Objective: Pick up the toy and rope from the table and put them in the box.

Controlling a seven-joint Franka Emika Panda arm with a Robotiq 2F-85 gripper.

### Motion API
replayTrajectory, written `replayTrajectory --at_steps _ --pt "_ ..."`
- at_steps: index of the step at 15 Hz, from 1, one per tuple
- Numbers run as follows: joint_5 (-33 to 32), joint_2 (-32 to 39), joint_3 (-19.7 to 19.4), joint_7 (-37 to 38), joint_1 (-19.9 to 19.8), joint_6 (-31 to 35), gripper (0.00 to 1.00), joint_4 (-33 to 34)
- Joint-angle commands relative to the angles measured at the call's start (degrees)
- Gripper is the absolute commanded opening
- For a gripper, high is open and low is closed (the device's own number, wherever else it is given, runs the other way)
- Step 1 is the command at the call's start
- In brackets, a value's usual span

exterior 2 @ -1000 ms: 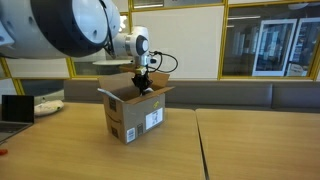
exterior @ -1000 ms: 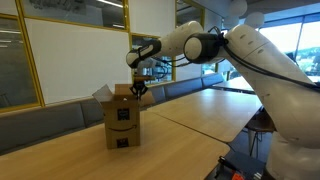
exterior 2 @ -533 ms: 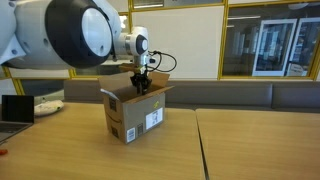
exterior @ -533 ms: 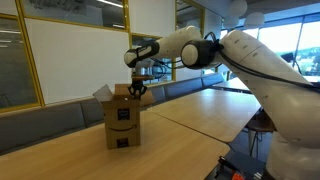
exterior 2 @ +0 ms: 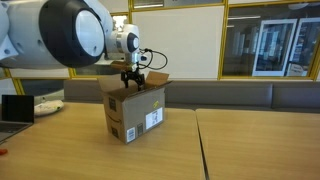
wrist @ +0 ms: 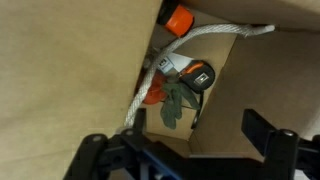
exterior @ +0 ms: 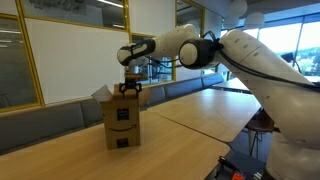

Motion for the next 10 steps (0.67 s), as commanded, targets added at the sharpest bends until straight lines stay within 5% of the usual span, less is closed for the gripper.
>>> replayTrajectory --at_steps 1,10 --pt "-1.61 -8.19 -0.56 1.50 2.33 0.28 1.00 -4.21" --pt "-9.92 -32.76 -1.62 1.91 5.59 1.02 1.00 -21.52"
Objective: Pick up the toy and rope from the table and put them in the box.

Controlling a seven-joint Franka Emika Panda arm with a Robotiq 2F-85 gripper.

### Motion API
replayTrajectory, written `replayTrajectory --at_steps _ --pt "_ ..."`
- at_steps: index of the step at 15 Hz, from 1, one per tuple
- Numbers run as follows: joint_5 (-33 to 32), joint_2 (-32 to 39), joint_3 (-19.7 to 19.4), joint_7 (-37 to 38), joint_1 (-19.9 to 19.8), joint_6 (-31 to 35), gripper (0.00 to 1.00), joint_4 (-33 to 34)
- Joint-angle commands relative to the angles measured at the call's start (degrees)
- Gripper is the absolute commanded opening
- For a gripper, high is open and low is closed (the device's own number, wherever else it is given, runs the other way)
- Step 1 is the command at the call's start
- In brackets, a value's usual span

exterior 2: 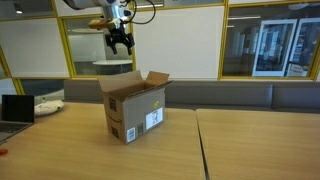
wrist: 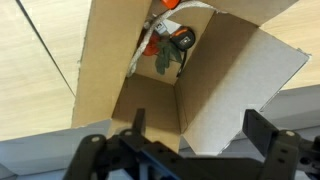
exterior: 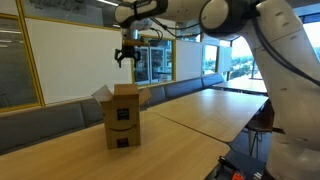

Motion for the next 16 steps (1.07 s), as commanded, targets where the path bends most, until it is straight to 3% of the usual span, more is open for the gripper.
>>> replayTrajectory --at_steps 1,8,9,16 --pt "-3.85 -13.49 -0.72 0.33 0.80 1.10 1.00 -13.84" --pt "-5.64 -32.52 -1.30 -3.25 -0.87 -1.06 1.00 -33.67" --pt "-4.81 -34.80 0.20 -4.59 -3.13 -1.51 1.00 -36.49" --pt "-0.59 -49.81 -3.38 -20.46 -8.03 -1.68 1.00 -60.16"
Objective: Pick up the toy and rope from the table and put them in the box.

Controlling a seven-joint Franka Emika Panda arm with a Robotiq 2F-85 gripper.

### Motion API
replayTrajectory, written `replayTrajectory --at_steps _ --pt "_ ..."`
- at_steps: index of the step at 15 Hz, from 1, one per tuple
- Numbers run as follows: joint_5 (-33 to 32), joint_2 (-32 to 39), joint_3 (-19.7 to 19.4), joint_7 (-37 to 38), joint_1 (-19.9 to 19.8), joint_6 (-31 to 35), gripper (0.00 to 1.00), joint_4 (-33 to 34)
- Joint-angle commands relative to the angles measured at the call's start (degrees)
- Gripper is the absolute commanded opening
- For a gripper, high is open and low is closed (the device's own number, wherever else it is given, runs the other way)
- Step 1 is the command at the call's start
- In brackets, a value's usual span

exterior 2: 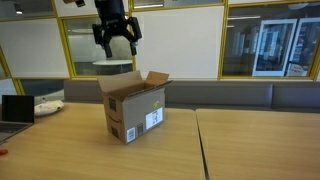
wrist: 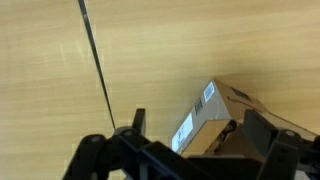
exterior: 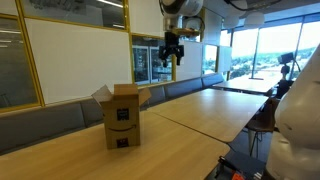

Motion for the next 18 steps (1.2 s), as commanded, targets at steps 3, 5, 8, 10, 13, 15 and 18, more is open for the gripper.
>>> replayTrajectory --at_steps 3,5,8,10,13,15,18 --pt "0.67 -15.09 -3.84 -13.94 -3.68 2.95 1.00 -21.79" --pt "-0.78 -20.31 -5.56 -17.00 -5.44 4.39 1.00 -28.77" --pt "-3.30 -27.59 -7.83 -19.97 -8.23 8.76 1.00 -36.73" --pt "-2.29 -23.04 -7.51 -18.64 -8.08 6.38 1.00 -33.36" --pt "-2.82 -27.53 -8.29 -18.96 -9.23 7.48 1.00 -37.20" --pt "-2.82 -28.14 -8.28 -18.95 -9.22 7.55 1.00 -37.54" --pt "-2.82 -28.14 -8.28 -18.96 -9.22 7.68 1.00 -37.60"
